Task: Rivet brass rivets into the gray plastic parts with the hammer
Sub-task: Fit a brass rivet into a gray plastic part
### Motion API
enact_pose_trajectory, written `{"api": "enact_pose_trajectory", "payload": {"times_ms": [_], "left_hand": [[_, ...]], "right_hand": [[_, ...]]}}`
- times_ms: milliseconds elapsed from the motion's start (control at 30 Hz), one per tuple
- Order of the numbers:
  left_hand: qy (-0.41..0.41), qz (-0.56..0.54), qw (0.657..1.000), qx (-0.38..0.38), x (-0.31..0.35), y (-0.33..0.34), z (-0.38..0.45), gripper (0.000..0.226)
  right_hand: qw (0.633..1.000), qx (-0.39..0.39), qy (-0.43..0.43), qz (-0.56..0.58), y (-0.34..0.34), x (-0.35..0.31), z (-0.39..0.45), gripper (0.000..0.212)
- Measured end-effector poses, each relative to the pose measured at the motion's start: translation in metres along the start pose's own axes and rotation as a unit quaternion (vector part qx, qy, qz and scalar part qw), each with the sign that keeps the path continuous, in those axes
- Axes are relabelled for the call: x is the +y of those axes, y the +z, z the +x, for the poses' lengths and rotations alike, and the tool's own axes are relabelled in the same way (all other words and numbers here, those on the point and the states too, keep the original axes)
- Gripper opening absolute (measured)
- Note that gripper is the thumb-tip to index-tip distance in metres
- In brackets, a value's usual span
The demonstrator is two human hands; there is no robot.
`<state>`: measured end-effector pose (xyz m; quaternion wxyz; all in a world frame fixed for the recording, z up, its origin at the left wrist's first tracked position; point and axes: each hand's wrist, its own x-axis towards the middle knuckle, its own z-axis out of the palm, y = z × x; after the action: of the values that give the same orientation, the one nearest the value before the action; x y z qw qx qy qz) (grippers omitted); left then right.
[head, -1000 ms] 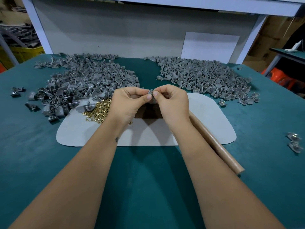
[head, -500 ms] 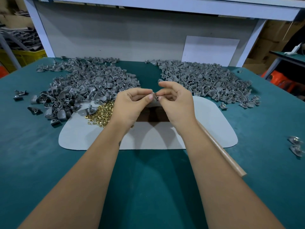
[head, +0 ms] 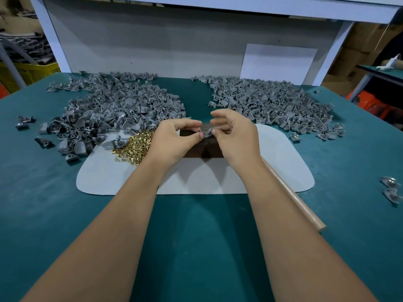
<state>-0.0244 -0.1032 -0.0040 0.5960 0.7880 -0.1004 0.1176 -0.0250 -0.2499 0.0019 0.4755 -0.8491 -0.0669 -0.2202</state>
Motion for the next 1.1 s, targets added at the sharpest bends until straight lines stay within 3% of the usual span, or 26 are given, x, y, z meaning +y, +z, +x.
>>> {"api": "enact_pose_trajectory", "payload": {"times_ms": [200,300,533,733,800,933,1100], "left_hand": [[0.035,0.056,0.997,0.033,-0.001,0.002,0.001,0.012],[0.051,0.083,0.994,0.050,0.000,0.003,-0.001,0.015],[-0.021,-0.039,0.998,0.041,0.008,0.002,-0.005,0.029],[-0.041,-0.046,0.995,0.080,0.007,0.001,-0.002,0.027],[-0.022,-0.016,0.996,0.082,0.003,0.000,0.000,0.020],[0.038,0.013,0.999,0.017,-0.001,0.001,0.000,0.025],[0.046,0.039,0.998,0.035,-0.003,0.001,0.003,0.019]], "right_hand": [[0.996,0.043,-0.048,-0.062,0.001,-0.001,-0.004,0.023],[0.998,0.003,-0.036,-0.057,0.001,-0.004,-0.008,0.019],[0.995,-0.011,-0.052,-0.086,0.002,0.001,-0.006,0.019],[0.998,-0.002,-0.026,-0.064,0.003,-0.003,-0.005,0.026],[0.999,-0.001,-0.019,-0.050,0.002,-0.003,-0.005,0.028],[0.999,-0.021,-0.016,-0.028,0.001,-0.002,-0.005,0.029],[0.999,-0.040,-0.004,0.003,-0.003,-0.003,-0.003,0.029]]}}
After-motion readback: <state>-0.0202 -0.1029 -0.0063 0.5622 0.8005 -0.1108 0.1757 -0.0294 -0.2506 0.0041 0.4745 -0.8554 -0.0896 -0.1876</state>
